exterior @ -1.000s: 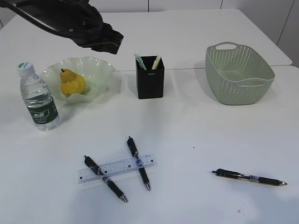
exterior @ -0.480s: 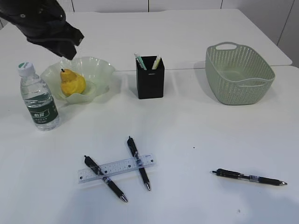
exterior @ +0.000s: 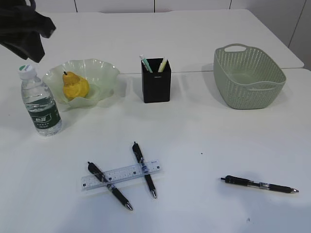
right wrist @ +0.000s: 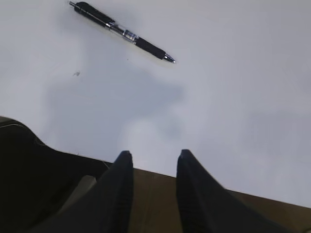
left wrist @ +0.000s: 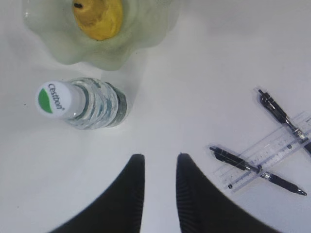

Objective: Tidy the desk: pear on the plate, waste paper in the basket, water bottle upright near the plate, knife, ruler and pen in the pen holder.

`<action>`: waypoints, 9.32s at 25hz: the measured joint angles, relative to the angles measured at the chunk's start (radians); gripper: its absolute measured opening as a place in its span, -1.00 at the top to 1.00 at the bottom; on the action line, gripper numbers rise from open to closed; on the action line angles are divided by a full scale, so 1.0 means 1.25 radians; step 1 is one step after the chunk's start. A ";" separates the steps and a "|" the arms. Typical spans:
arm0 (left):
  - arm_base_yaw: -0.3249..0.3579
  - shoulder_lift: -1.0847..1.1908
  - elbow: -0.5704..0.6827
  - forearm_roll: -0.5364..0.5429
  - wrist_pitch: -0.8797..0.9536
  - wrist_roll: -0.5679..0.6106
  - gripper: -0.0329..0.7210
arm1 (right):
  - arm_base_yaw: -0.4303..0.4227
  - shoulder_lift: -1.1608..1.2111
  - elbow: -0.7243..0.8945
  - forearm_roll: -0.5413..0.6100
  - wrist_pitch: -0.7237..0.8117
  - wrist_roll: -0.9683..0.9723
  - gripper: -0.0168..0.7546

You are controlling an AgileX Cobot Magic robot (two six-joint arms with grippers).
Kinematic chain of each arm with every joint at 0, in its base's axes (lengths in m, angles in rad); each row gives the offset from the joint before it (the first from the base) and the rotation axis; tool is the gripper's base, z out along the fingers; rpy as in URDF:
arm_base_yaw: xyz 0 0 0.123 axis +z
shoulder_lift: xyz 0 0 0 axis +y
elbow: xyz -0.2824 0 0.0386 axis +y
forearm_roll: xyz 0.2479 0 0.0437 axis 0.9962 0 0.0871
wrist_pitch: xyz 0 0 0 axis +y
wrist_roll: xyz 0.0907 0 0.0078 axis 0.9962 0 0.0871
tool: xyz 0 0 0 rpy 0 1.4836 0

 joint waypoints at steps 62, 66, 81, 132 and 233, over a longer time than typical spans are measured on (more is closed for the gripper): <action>0.143 -0.500 0.444 0.130 0.067 -0.097 -0.29 | 0.035 0.502 -0.337 0.230 -0.021 -0.355 0.28; 0.143 -0.500 0.444 0.138 0.067 -0.097 -0.29 | 0.037 0.576 -0.422 0.209 0.029 -0.307 0.28; 0.143 -0.500 0.444 0.143 0.067 -0.097 -0.21 | 0.222 0.857 -0.745 0.127 0.034 -0.322 0.28; 0.143 -0.502 0.444 0.143 0.067 -0.097 -0.15 | 0.305 1.049 -0.822 0.243 -0.010 -0.769 -0.45; 0.143 -0.502 0.444 0.143 0.067 -0.097 -0.15 | 0.322 1.203 -0.828 0.281 -0.152 -1.043 -0.52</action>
